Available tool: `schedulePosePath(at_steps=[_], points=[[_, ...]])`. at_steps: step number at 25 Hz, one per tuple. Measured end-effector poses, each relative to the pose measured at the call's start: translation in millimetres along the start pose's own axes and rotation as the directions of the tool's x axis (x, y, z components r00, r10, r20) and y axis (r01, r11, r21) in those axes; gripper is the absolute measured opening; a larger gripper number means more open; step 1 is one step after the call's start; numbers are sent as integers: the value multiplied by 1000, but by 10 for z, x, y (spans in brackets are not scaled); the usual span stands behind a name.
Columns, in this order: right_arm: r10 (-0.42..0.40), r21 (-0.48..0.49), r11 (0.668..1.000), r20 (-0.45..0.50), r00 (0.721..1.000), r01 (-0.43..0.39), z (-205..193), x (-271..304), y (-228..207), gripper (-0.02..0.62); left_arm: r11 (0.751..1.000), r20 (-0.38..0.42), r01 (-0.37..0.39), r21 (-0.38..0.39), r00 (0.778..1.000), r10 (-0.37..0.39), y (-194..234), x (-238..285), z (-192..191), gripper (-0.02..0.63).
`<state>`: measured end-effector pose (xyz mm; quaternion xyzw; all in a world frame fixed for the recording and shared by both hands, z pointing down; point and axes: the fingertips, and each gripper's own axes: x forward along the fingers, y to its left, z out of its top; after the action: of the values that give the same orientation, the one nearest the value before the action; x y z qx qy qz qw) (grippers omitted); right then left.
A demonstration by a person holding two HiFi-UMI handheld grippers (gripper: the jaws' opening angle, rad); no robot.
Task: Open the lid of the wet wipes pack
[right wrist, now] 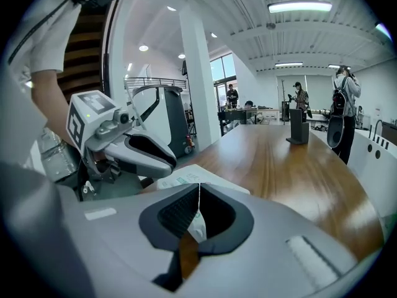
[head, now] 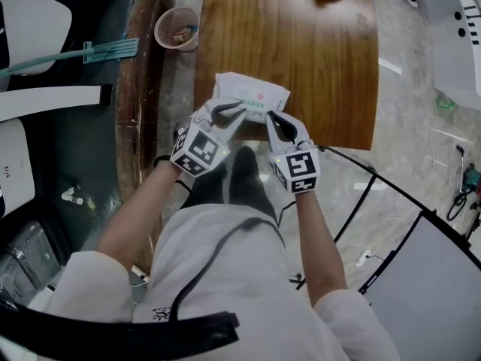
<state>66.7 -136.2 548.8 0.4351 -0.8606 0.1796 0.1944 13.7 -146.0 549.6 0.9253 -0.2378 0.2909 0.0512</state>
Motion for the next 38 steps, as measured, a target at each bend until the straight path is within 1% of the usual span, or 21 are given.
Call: schedulePosePath(at_steps=[3, 5, 7, 9, 11, 13, 17, 19, 21, 23, 26, 28, 30, 31, 33, 36, 38], points=[[6, 1, 1000, -16, 1000, -6, -86, 39, -27, 11, 996, -40, 17, 87, 999, -14, -52, 67, -67, 83], [11, 3, 1000, -25, 1000, -11, -128, 60, -36, 11, 988, -62, 21, 153, 998, -12, -68, 108, -92, 112], [13, 7, 1000, -31, 999, -13, -154, 81, -41, 12, 976, -79, 19, 216, 997, -2, -56, 144, -104, 123], [13, 9, 1000, -36, 999, -13, -185, 96, -47, 12, 958, -93, 21, 284, 996, 6, -48, 174, -106, 134], [14, 12, 1000, -41, 999, -13, -221, 113, -54, 12, 932, -108, 33, 360, 994, 7, -56, 203, -118, 152], [16, 14, 1000, -45, 999, -15, -248, 134, -59, 12, 908, -124, 48, 415, 992, 4, -61, 235, -142, 169], [16, 26, 1000, -42, 999, -15, -257, 145, -60, 12, 875, -140, 57, 481, 990, 12, -55, 277, -169, 184], [17, 32, 999, -40, 999, -16, -253, 148, -60, 12, 862, -145, 64, 502, 989, 11, -67, 299, -184, 186], [18, 32, 999, -42, 999, -16, -256, 149, -59, 12, 857, -148, 67, 511, 989, 10, -72, 318, -195, 190], [18, 33, 999, -48, 999, -16, -277, 147, -65, 12, 859, -150, 68, 508, 989, 11, -55, 340, -205, 207], [22, 37, 999, -44, 999, -20, -269, 158, -62, 12, 865, -159, 77, 496, 987, 3, 4, 382, -212, 253], [22, 37, 999, -46, 999, -20, -274, 164, -64, 12, 875, -169, 93, 476, 986, -13, 53, 402, -199, 296], [20, 37, 999, -51, 998, -18, -286, 162, -69, 12, 885, -187, 125, 449, 981, -44, 82, 417, -181, 327], [19, 38, 999, -51, 998, -17, -283, 160, -69, 12, 887, -200, 148, 437, 978, -64, 88, 429, -183, 331], [17, 41, 999, -51, 999, -15, -264, 155, -70, 12, 889, -224, 191, 416, 969, -104, 94, 451, -195, 336], [17, 42, 999, -56, 998, -14, -291, 153, -73, 12, 901, -245, 233, 366, 958, -148, 105, 469, -200, 339], [17, 46, 999, -50, 999, -15, -291, 159, -75, 12, 901, -265, 265, 342, 948, -178, 95, 484, -236, 333]])
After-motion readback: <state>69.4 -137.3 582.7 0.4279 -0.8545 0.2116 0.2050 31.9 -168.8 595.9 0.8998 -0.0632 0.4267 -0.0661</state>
